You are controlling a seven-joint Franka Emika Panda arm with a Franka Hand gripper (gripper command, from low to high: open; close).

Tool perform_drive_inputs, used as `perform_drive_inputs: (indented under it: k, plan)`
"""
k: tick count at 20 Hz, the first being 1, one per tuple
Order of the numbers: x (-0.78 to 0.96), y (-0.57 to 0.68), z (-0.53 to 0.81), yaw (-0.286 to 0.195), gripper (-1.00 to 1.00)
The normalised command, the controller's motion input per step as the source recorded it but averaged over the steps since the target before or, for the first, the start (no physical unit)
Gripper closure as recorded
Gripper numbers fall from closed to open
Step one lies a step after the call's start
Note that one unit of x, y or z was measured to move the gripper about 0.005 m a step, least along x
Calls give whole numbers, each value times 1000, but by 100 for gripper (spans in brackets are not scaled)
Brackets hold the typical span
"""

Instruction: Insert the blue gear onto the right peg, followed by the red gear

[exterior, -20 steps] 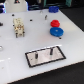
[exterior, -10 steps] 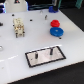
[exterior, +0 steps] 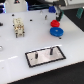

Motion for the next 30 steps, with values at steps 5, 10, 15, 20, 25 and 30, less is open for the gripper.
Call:
perform_drive_inputs:
  k: [5, 10, 15, 20, 25, 30]
  plan:
    - [-314, -168, -511, 0, -100]
    - [-292, -212, -462, 0, -100]
    - [-312, -145, -394, 0, -100]
    - [-379, -100, -274, 0, 100]
    - [-336, 1, -165, 0, 100]
    - [-210, 3, -86, 0, 100]
